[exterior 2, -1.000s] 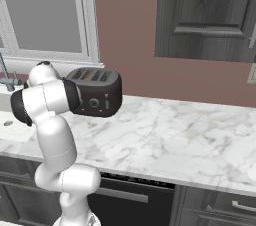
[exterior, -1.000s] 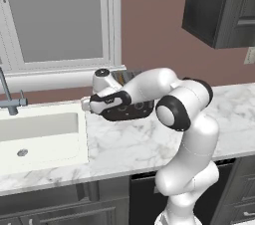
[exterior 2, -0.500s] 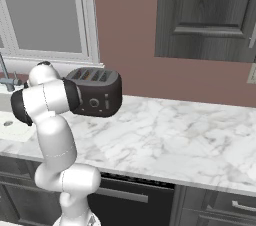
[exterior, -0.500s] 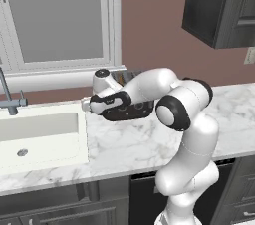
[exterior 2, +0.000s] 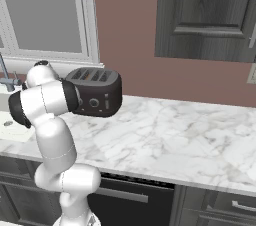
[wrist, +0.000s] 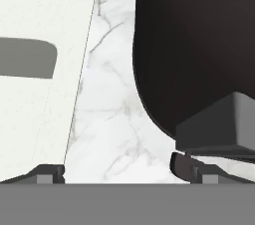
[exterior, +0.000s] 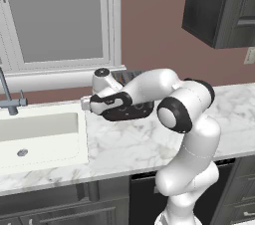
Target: Start the toaster. Once the lever pops up, take the bread to the plate on the dining counter.
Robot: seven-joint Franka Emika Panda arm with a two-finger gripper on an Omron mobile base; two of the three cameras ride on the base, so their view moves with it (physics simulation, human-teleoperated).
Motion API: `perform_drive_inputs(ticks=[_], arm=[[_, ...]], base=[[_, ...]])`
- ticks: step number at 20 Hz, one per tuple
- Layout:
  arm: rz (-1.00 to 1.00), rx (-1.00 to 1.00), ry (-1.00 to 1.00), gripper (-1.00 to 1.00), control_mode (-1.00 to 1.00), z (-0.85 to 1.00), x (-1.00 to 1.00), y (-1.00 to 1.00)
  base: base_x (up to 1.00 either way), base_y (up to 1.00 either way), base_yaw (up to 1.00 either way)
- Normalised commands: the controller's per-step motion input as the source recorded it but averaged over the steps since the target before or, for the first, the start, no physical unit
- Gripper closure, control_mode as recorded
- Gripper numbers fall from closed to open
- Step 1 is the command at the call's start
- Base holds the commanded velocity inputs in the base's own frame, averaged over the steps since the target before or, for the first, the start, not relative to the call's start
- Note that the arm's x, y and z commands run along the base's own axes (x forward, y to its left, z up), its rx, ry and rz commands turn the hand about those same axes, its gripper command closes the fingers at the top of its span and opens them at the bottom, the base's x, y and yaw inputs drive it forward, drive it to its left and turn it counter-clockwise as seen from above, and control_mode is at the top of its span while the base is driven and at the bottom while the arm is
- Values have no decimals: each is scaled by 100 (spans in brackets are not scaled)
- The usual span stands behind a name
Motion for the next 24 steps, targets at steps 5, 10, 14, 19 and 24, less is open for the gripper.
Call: perform_drive_inputs(ticks=[5, 10, 14, 19, 24], arm=[[0, 0, -6, -100, -100, 27, -21, -7], [0, 0, -7, -100, -100, 34, -10, -2], [0, 0, -6, -100, -100, 40, -5, 0], [0, 0, -5, -100, -100, 39, 0, -5], [0, 0, -3, -100, -100, 32, -4, -16]], base=[[0, 0, 0], [0, 0, 0], [0, 0, 0], [0, 0, 0], [0, 0, 0]])
